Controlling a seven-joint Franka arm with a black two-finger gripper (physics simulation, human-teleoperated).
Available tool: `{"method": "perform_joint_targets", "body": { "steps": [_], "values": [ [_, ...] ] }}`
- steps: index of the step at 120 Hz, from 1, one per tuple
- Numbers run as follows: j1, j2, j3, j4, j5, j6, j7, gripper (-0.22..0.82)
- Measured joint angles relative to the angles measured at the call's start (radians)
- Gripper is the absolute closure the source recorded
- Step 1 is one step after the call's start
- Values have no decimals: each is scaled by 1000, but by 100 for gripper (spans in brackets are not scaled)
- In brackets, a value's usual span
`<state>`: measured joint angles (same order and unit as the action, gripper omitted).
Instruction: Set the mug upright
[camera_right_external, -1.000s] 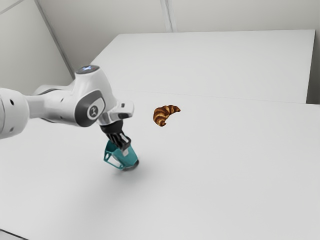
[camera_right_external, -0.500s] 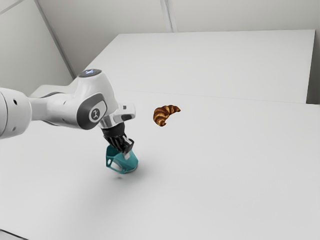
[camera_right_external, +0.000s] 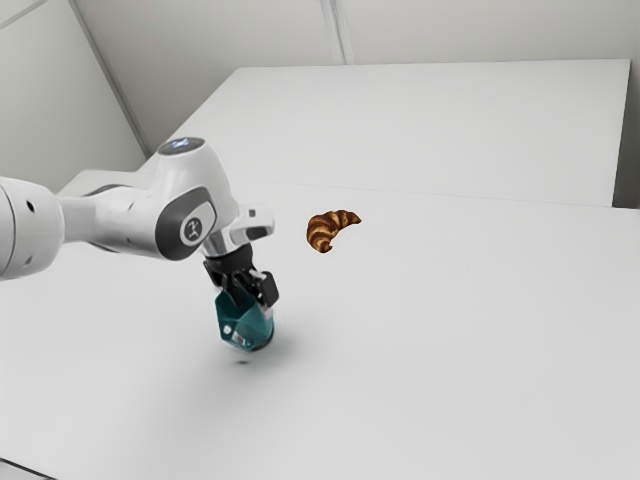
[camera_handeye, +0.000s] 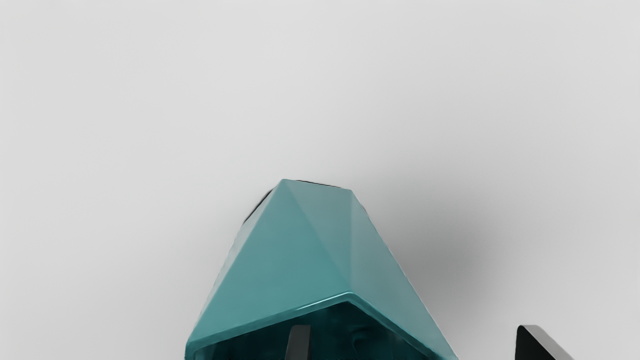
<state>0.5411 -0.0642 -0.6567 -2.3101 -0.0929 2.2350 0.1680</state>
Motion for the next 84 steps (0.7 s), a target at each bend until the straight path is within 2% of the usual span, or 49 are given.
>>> {"method": "perform_joint_targets", "body": {
  "steps": [24,72,76,79,84],
  "values": [
    [2,-46,-3,67,5,-42,-5,7],
    [7,-14,16,531,58,-349,-14,1],
    [-24,13,34,592,64,-385,-18,1],
    [-76,35,75,641,71,-414,-22,1],
    [-208,62,195,707,86,-460,-30,1]
  ]
}}
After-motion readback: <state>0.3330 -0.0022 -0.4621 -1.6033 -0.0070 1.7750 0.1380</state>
